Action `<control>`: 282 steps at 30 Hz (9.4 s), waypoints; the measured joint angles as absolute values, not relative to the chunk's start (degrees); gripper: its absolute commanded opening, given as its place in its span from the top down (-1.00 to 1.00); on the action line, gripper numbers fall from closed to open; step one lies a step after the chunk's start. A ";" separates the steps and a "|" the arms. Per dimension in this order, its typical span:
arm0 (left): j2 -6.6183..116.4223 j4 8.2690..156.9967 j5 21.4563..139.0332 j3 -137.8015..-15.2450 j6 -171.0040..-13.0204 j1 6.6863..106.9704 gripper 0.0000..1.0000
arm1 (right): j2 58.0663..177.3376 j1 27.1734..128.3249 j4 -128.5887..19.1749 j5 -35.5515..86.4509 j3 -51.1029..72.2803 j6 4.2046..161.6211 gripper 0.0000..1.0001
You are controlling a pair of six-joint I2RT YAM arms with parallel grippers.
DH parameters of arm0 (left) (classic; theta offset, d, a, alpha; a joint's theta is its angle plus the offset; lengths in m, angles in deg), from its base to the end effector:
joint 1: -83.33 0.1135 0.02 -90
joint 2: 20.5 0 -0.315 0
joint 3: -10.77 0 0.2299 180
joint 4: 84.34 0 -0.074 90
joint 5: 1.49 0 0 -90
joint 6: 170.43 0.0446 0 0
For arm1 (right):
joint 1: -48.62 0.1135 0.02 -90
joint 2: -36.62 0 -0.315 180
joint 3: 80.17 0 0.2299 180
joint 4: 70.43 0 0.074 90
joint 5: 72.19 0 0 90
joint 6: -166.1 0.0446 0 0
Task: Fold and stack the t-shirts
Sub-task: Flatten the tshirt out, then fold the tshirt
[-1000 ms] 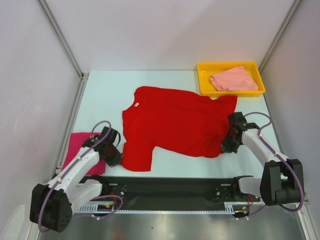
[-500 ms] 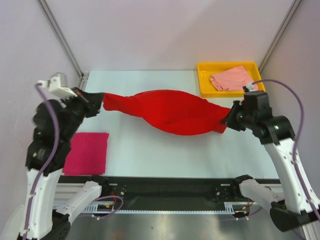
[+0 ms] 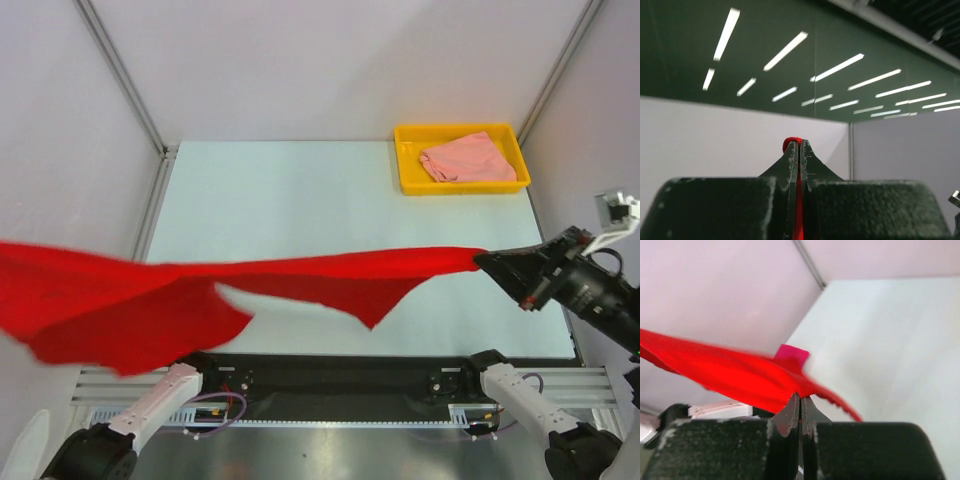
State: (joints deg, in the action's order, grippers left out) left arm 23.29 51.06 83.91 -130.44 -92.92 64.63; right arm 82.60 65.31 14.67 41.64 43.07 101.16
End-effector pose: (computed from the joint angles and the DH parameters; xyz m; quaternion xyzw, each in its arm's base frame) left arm -0.1579 0.0497 0.6538 0.0552 0.3160 -0.2669 0.9088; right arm -0.0382 0.0074 0.5486 -0.0815 0.7455 0.3745 0.5453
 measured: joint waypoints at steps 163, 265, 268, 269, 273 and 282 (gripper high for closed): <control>48.42 55.51 71.86 -50.85 -105.14 79.23 0.99 | 125.26 35.76 -3.84 30.54 -5.74 91.89 1.00; 116.64 61.35 68.17 -117.10 -103.72 82.03 -0.22 | 151.99 34.14 -22.42 28.77 19.77 99.87 0.04; 115.30 59.56 72.41 -116.78 -101.84 81.74 -0.50 | 152.15 34.49 -16.93 24.18 24.58 98.73 -0.33; 114.10 58.40 74.40 -116.05 -100.68 81.57 -0.50 | 151.53 34.67 -15.32 22.23 25.54 98.43 -0.39; 105.25 54.75 82.68 -110.20 -97.51 80.02 -0.38 | 145.74 35.58 -9.83 17.60 24.23 97.24 -0.49; 74.17 58.09 75.25 -79.20 -97.12 76.48 -0.29 | 124.74 49.79 -10.70 24.97 11.20 97.81 -0.44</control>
State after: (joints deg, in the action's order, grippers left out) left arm 74.17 58.09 75.25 -79.20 -97.12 76.48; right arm 124.74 49.79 -10.70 24.97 11.20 97.81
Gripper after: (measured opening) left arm 0.635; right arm 0.729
